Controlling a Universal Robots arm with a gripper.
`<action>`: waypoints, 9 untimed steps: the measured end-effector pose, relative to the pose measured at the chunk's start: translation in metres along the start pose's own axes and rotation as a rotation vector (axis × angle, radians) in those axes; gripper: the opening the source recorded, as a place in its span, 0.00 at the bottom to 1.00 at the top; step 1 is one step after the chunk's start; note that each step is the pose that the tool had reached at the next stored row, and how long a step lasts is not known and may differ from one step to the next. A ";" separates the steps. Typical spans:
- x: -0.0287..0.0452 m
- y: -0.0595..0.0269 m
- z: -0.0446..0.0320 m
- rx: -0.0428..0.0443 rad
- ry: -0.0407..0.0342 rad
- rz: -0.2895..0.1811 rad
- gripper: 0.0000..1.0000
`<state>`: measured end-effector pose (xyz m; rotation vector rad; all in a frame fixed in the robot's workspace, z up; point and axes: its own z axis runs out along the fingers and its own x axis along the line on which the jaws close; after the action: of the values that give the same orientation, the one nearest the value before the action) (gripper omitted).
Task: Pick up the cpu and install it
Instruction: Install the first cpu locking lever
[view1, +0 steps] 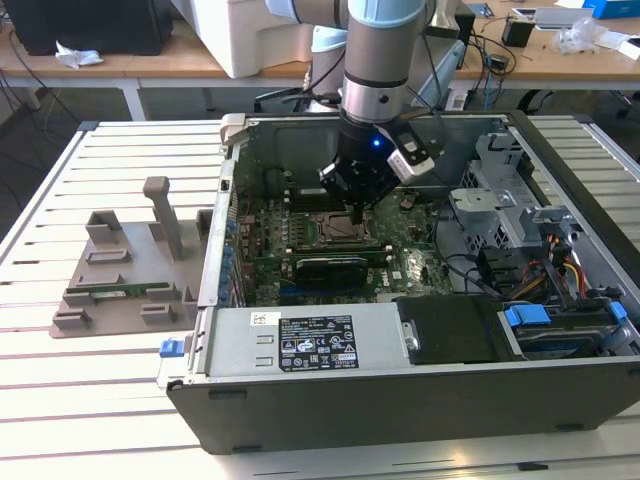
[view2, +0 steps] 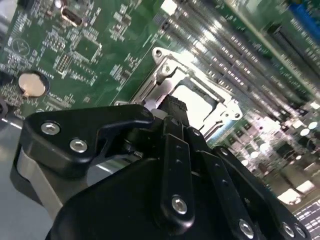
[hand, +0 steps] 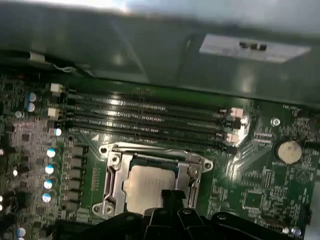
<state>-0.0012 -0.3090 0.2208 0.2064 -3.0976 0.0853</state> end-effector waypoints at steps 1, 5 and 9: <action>0.0002 -0.0006 -0.0039 0.0001 0.0001 0.000 0.11; 0.0010 -0.0018 -0.0249 0.0000 -0.0001 0.000 0.11; 0.0016 -0.0026 -0.0410 -0.0003 -0.0002 0.000 0.11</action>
<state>-0.0011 -0.3094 0.2619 0.2066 -3.0978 0.0848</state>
